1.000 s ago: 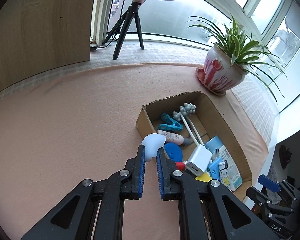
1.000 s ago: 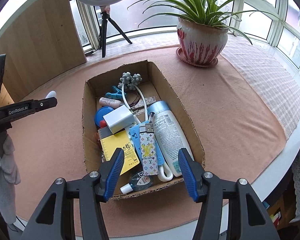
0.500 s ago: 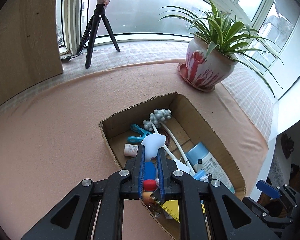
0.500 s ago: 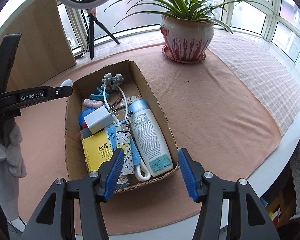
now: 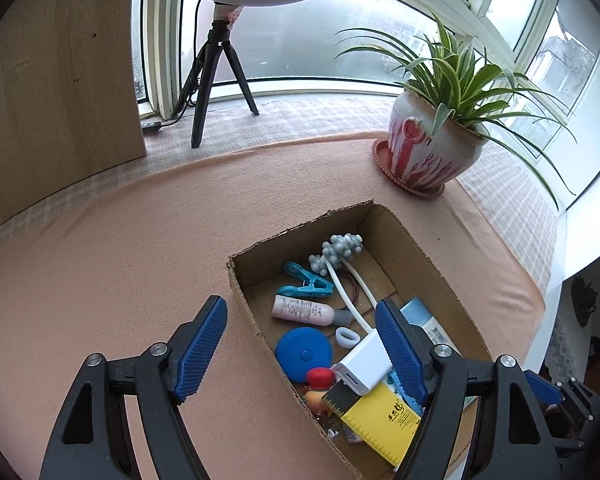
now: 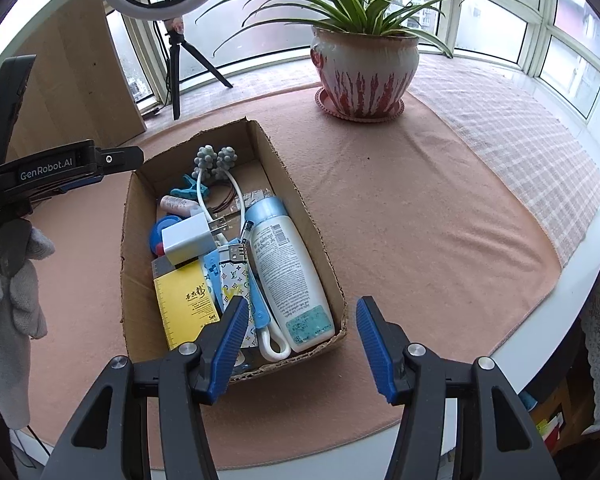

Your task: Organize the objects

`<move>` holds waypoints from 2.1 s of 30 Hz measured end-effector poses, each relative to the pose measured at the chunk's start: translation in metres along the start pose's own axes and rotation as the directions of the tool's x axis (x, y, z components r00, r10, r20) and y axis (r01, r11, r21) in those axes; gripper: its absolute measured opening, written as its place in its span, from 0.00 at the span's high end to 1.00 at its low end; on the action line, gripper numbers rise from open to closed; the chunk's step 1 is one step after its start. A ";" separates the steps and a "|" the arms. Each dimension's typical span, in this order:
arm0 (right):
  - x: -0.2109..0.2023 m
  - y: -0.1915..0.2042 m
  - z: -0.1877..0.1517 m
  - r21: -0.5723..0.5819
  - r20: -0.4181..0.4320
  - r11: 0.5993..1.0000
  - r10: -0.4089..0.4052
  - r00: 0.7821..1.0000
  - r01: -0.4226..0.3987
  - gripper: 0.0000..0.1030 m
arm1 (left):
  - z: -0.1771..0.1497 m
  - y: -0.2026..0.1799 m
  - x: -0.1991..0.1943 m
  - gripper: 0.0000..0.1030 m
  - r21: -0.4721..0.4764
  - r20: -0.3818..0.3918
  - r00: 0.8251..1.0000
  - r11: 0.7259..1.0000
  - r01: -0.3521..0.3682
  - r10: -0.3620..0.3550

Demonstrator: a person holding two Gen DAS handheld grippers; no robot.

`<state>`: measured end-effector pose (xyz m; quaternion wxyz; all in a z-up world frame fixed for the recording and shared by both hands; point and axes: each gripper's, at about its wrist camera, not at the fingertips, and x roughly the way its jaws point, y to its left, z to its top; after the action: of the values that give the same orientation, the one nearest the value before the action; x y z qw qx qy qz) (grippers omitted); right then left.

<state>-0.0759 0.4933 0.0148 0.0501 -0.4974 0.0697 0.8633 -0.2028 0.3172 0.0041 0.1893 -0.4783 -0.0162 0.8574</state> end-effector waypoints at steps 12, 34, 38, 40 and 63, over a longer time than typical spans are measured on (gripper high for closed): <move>-0.004 0.040 -0.001 -0.046 0.008 0.998 0.038 0.999 -0.037 0.49 | -0.036 0.062 -0.051 0.23 -0.082 0.009 0.995 0.992 -0.099 0.100; -0.014 0.198 -0.021 -0.251 0.006 0.949 0.197 0.980 -0.189 0.44 | -0.157 0.196 -0.172 0.22 -0.316 0.044 0.958 0.913 -0.257 0.285; -0.016 0.218 -0.025 -0.281 0.015 0.938 0.218 0.976 -0.205 0.41 | -0.174 0.211 -0.186 0.20 -0.336 0.041 0.946 0.896 -0.291 0.323; -0.017 0.227 -0.027 -0.293 0.011 0.931 0.233 0.973 -0.219 0.37 | -0.181 0.217 -0.191 0.19 -0.341 0.038 0.942 0.890 -0.302 0.334; -0.021 0.282 -0.055 -0.334 0.004 0.907 0.272 0.962 -0.255 0.27 | -0.217 0.253 -0.208 0.07 -0.363 -0.002 0.929 0.866 -0.344 0.369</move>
<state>-0.0627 0.2060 0.0257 -0.1494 -0.4626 -0.0109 0.8738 -0.0036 -0.0215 0.0027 -0.0632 -0.4700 -0.0894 0.8758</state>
